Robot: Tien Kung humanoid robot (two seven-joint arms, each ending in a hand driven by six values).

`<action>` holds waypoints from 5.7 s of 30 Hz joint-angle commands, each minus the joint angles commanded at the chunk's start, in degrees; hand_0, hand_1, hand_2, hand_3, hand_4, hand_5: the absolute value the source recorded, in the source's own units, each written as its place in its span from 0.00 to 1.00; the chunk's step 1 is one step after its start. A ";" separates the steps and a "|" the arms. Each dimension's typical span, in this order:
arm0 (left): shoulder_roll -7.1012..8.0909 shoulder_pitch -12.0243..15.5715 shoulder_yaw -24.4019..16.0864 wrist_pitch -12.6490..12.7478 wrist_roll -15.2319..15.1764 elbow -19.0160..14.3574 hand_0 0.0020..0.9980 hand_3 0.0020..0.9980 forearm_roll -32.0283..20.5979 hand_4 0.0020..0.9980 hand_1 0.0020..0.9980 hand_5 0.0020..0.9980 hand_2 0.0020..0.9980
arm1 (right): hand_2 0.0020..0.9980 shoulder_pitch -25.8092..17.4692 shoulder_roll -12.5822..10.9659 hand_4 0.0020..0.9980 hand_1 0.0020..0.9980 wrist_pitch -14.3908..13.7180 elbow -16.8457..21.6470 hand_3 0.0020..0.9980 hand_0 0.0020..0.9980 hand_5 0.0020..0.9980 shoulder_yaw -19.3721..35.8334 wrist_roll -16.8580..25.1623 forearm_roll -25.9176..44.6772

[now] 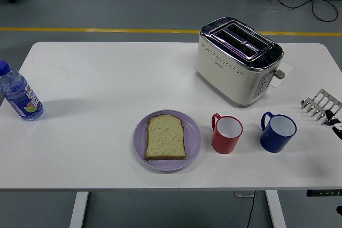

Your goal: Pick up the cup,pour liquid into bread,place the cup on the desk

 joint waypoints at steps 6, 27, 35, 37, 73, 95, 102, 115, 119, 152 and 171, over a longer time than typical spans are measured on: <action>0.05 -0.27 -0.26 0.00 0.00 -0.01 0.64 0.55 0.07 0.32 0.65 0.84 0.66 | 0.99 -0.87 0.00 0.94 0.92 -1.68 -1.75 1.00 1.00 0.16 -4.24 1.91 0.16; -0.02 -0.52 -0.25 0.02 0.00 0.00 0.64 0.55 0.12 0.32 0.65 0.84 0.66 | 1.00 0.38 0.87 0.97 0.91 -1.30 -4.65 1.00 1.00 0.15 -12.14 2.75 -0.33; -0.03 -0.53 -0.33 0.04 -0.03 0.00 0.64 0.55 0.15 0.32 0.65 0.84 0.66 | 1.00 0.73 1.20 0.96 0.91 -1.16 -5.10 1.00 1.00 0.15 -13.53 2.56 -1.06; -0.04 -0.51 -0.37 0.05 -0.03 0.02 0.64 0.55 0.08 0.32 0.65 0.84 0.66 | 1.00 1.13 1.33 0.96 0.91 -1.51 -5.49 1.00 1.00 0.15 -14.16 2.60 -1.26; -0.42 0.46 0.88 -0.06 0.00 0.00 0.64 0.55 -0.63 0.32 0.65 0.84 0.66 | 0.99 10.53 5.91 0.97 0.90 -7.06 -17.37 1.00 1.00 0.17 -20.72 6.17 4.49; -0.48 -0.19 0.19 -0.06 -0.04 -0.06 0.64 0.55 -0.49 0.32 0.65 0.84 0.66 | 0.99 15.31 7.31 0.97 0.88 -8.79 -23.68 1.00 1.00 0.17 -23.04 8.92 8.06; -0.48 -0.24 0.28 -0.06 -0.03 -0.05 0.64 0.55 -0.54 0.32 0.65 0.84 0.66 | 0.97 15.93 7.54 0.98 0.87 -9.12 -24.71 1.00 1.00 0.18 -23.19 10.02 9.37; -0.48 -0.18 0.35 -0.07 -0.05 -0.08 0.64 0.55 -0.60 0.32 0.65 0.84 0.66 | 0.90 17.64 7.51 0.96 0.81 -9.29 -27.83 0.99 0.90 0.17 -25.28 12.27 12.96; -0.48 -0.15 0.33 -0.07 -0.05 -0.10 0.64 0.55 -0.61 0.32 0.65 0.84 0.66 | 0.84 18.11 7.50 0.94 0.76 -9.48 -28.43 0.95 0.83 0.16 -25.52 13.15 13.90; -0.48 0.90 1.11 -0.09 -0.03 -0.06 0.64 0.55 -0.71 0.32 0.65 0.84 0.66 | 0.56 16.95 6.42 0.74 0.46 -10.75 -25.20 0.65 0.49 0.02 -23.63 17.61 17.87; -0.48 0.32 -0.27 -0.09 0.02 -0.08 0.64 0.55 -0.04 0.32 0.65 0.84 0.66 | 0.56 14.71 1.33 0.71 0.37 -14.93 -1.80 0.55 0.37 0.00 -15.70 4.90 5.12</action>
